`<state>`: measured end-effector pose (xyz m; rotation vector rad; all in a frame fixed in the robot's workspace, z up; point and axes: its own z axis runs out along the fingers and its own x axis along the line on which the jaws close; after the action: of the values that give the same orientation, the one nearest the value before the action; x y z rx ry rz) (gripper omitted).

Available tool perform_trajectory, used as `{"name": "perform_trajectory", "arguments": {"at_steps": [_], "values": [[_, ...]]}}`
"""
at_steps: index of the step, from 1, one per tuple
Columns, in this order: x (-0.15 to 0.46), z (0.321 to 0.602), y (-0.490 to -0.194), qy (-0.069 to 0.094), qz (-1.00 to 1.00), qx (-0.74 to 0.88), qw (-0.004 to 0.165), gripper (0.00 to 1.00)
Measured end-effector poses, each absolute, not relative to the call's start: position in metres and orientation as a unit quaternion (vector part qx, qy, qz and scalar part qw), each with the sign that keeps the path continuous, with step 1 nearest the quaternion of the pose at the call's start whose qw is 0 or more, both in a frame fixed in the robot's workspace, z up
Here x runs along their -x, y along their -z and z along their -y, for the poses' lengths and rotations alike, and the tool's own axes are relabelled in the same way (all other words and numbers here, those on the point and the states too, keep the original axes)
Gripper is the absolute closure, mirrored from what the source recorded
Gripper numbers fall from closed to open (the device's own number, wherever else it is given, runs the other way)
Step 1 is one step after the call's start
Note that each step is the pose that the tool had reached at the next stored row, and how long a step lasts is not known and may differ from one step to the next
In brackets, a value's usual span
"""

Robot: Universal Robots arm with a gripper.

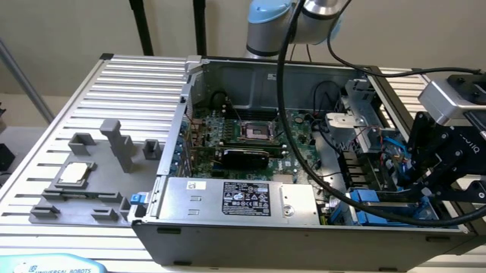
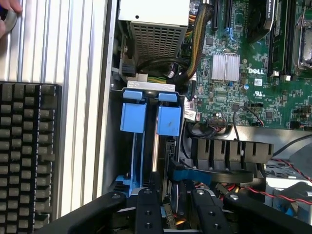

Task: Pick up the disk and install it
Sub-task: 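Insert the first disk wire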

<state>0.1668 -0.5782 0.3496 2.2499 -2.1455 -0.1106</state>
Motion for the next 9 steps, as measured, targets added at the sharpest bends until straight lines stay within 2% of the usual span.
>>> {"name": "perform_trajectory", "arguments": {"at_steps": [9], "values": [[-0.1713, 0.5782, -0.3504, 0.037, 0.676, -0.735, 0.015, 0.69]]}}
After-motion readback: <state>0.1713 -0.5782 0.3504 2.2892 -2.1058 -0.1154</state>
